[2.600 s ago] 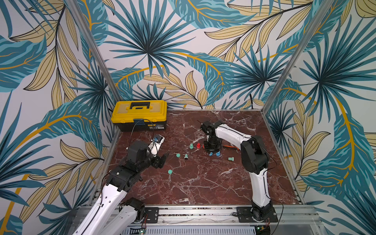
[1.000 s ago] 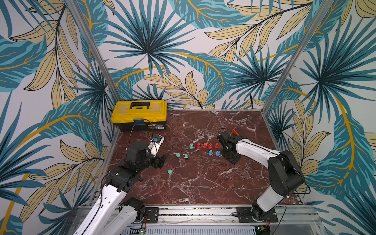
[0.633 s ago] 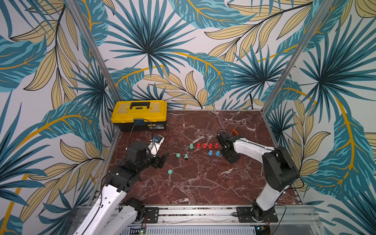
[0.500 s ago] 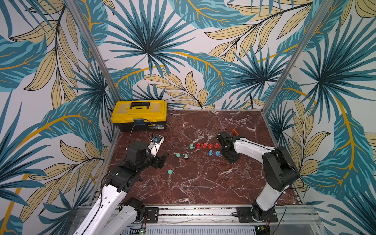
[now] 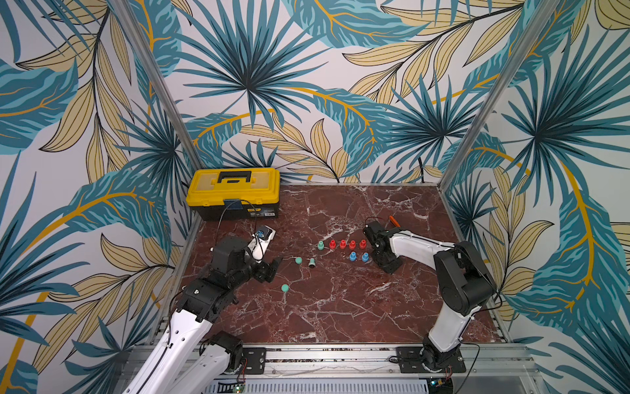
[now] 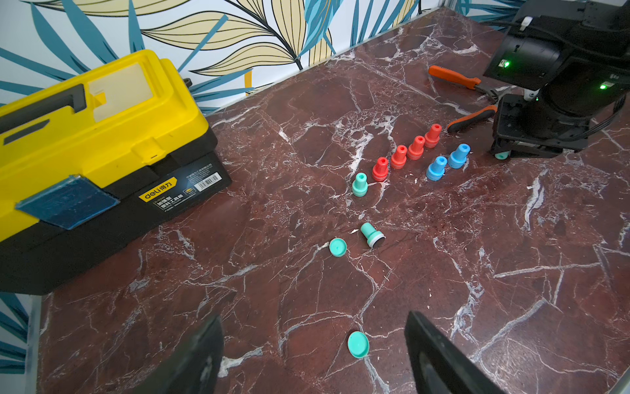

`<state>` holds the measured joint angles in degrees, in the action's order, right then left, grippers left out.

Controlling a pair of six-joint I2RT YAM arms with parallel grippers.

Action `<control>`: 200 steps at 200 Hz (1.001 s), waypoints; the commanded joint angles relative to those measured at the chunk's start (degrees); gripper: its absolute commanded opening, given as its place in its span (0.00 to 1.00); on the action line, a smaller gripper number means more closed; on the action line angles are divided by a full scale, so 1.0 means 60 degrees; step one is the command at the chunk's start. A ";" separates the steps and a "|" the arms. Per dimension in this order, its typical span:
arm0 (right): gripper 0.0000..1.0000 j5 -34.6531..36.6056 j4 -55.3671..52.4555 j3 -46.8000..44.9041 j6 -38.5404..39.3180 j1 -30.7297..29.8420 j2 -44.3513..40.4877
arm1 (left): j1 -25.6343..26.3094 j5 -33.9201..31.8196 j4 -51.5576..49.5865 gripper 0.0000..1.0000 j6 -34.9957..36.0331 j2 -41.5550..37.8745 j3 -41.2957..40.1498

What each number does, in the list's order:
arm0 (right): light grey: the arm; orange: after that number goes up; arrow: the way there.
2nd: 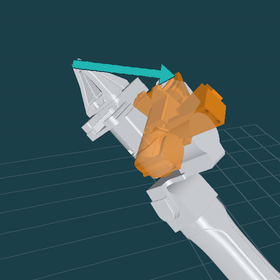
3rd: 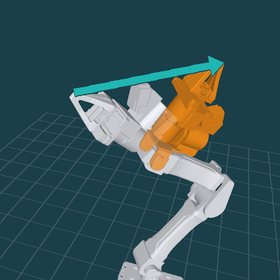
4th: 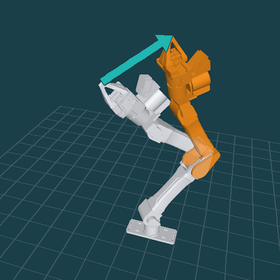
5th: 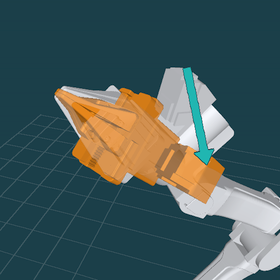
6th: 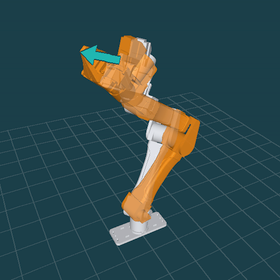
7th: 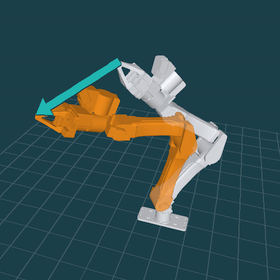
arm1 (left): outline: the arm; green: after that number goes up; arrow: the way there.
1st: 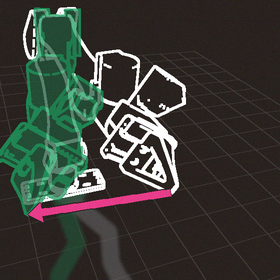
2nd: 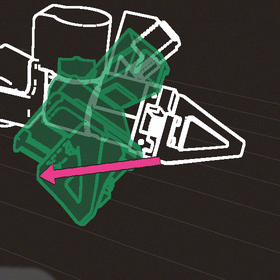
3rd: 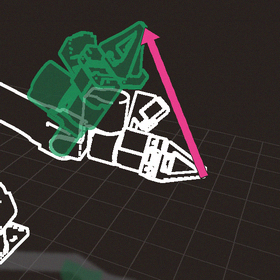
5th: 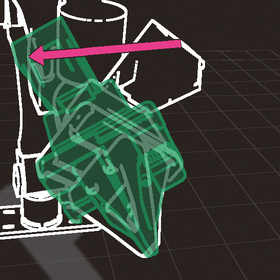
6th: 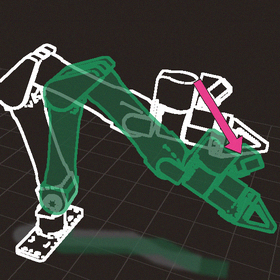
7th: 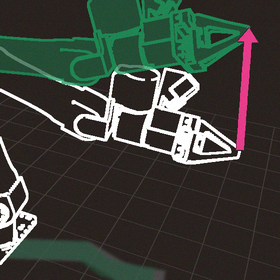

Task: Close the stamp cap
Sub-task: Pick up the stamp from the center of the board.

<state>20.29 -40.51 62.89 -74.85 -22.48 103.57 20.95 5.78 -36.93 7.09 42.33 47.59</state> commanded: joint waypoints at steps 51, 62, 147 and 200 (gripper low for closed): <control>0.27 0.0062 0.0102 -0.0235 0.0203 0.0039 0.0214 | -0.0088 0.0037 -0.0042 0.85 -0.0008 -0.0096 -0.0103; 0.25 0.0067 0.0116 -0.0270 0.0203 0.0026 0.0161 | -0.0081 0.0046 -0.0045 0.85 -0.0010 -0.0104 -0.0096; 0.11 0.0743 0.0168 -0.0693 0.1862 0.0026 -0.1937 | -0.0073 0.0178 -0.0027 0.84 -0.0021 -0.0199 -0.0052; 0.01 0.0505 0.0854 -0.1118 0.5674 0.0019 -0.4321 | -0.0060 0.0818 -0.0013 0.83 -0.0710 0.0088 0.0403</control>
<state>23.77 -37.65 57.74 -54.63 -22.48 82.02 20.93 7.88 -36.93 5.80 42.15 47.66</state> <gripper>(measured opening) 0.207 0.831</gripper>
